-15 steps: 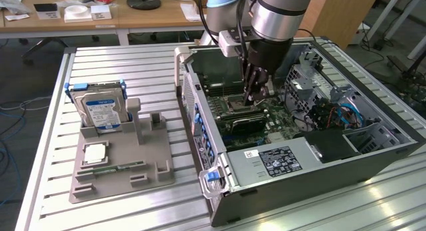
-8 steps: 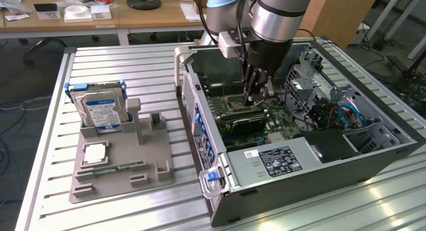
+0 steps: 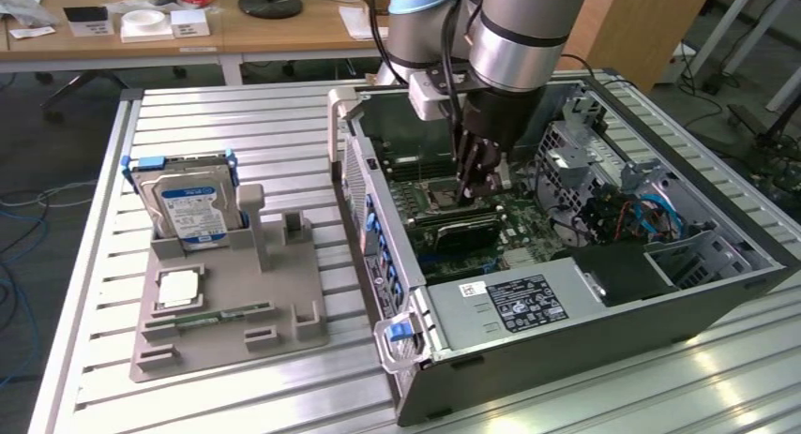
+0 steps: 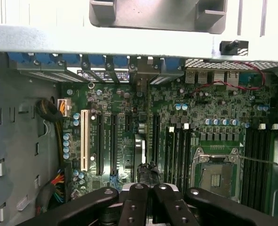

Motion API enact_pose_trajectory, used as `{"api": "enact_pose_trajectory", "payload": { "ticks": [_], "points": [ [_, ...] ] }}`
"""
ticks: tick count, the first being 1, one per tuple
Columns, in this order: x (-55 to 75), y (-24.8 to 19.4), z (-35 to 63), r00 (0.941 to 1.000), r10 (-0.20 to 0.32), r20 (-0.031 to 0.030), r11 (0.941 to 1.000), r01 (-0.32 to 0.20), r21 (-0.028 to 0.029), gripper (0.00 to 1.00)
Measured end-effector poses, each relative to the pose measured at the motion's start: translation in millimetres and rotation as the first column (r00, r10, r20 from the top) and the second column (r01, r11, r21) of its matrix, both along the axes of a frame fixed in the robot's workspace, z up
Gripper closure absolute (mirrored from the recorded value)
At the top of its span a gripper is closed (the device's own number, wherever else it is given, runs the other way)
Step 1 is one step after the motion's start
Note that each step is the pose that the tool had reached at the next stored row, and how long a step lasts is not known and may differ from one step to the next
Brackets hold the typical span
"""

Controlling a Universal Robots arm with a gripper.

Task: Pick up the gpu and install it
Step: 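Press down on the gpu until it lock into place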

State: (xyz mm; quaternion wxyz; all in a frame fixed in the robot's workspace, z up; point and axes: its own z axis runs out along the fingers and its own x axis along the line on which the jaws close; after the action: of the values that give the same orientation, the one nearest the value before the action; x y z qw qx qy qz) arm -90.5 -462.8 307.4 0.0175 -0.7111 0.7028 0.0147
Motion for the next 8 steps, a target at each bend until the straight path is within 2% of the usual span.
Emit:
{"api": "enact_pose_trajectory", "payload": {
  "ticks": [3,6,8],
  "points": [
    [0.0,0.4,-0.1,1.0,0.0,0.0001,1.0,0.0,0.0002,0.89],
    [0.0,4.3,-0.6,1.0,0.0,0.0001,1.0,0.0,0.0001,0.89],
    [0.1,5.0,-2.5,1.0,0.0,0.0001,1.0,0.0,0.0005,0.89]
  ]
}}
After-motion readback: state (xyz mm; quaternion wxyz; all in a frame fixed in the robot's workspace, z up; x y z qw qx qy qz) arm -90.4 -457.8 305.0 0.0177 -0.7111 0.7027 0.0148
